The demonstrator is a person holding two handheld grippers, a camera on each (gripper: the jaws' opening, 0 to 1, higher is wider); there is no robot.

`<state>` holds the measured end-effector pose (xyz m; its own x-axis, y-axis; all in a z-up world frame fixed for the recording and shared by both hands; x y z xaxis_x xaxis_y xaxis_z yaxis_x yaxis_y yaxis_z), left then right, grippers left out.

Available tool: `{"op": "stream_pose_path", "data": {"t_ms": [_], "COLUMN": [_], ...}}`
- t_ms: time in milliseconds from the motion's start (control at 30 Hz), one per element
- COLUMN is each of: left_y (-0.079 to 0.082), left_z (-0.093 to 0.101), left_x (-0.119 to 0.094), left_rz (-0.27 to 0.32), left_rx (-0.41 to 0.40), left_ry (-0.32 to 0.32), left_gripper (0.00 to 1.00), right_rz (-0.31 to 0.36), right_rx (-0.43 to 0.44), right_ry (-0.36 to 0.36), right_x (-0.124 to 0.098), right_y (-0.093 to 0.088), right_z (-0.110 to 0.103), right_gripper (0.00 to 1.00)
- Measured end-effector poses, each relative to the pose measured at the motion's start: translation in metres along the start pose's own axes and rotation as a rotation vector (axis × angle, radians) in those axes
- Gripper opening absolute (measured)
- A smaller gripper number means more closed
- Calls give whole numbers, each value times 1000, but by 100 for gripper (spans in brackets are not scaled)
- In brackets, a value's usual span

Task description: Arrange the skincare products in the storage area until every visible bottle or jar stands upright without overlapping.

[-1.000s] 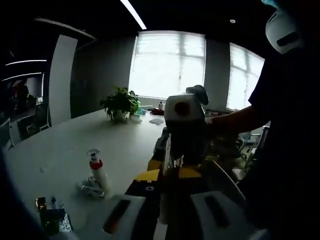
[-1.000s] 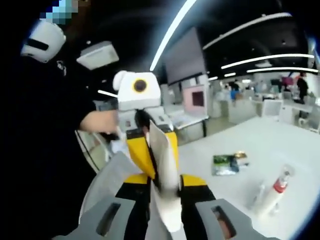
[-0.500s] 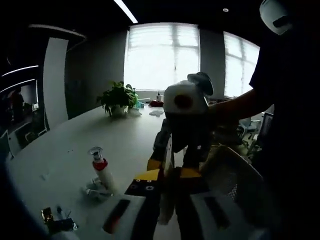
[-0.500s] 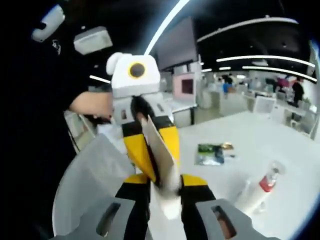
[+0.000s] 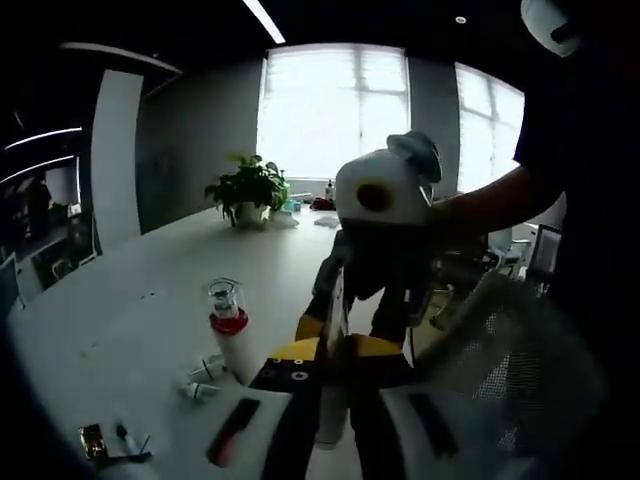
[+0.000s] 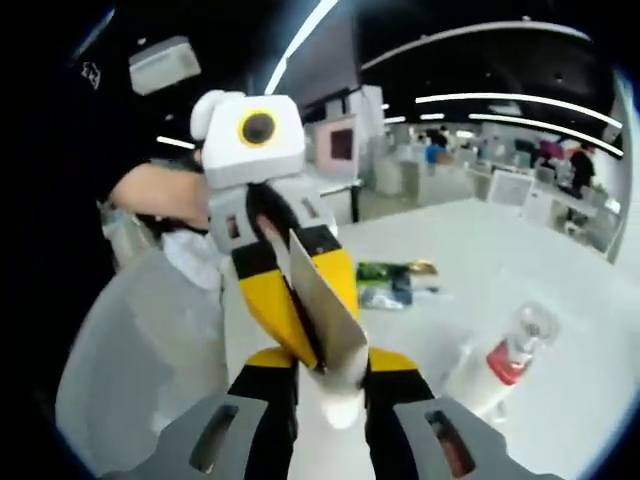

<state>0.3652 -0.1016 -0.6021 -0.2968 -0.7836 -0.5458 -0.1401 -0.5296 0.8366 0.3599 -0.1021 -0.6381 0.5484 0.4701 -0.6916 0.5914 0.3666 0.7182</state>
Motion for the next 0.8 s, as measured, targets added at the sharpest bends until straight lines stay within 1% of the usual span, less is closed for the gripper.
{"op": "stream_pose_path", "data": {"t_ms": [167, 267, 367, 533, 700, 733, 800], "left_y": [-5, -9, -10, -10, -13, -12, -13], "left_z": [-11, -18, -26, -35, -38, -39, -41], "left_x": [12, 18, 23, 27, 27, 26, 26], "left_rz": [-11, -9, -2, -8, -31, -25, -31], "left_rx": [34, 38, 42, 58, 87, 86, 95], "left_ry": [-7, -12, -5, 7, 19, 21, 31], "left_gripper": [15, 15, 15, 15, 15, 15, 15], "right_rz": [-20, -46, -70, -74, -96, -91, -87], "right_rx": [-5, -23, -58, -68, -125, -140, -139], "right_ry": [-40, -67, -112, -155, -195, -207, -215], "right_x": [8, 13, 15, 18, 24, 23, 25], "right_y": [-7, -9, -11, -10, -9, -8, -7], "right_z": [13, 21, 31, 42, 45, 47, 49], "right_gripper": [17, 16, 16, 16, 16, 16, 16]}}
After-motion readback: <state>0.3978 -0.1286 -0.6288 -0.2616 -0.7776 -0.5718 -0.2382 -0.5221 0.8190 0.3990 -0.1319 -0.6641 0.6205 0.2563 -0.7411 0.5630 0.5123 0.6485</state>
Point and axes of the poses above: the point that each gripper's makers call its tool centre point, and the gripper's own axes: x roughly forward along the fingers, z roughly to its right, y roughly out of its top, the point moved 2 cm from there along -x, roughly backward along the fingers, and after that the axes turned 15 degrees about -z, right-handed, at the moved point
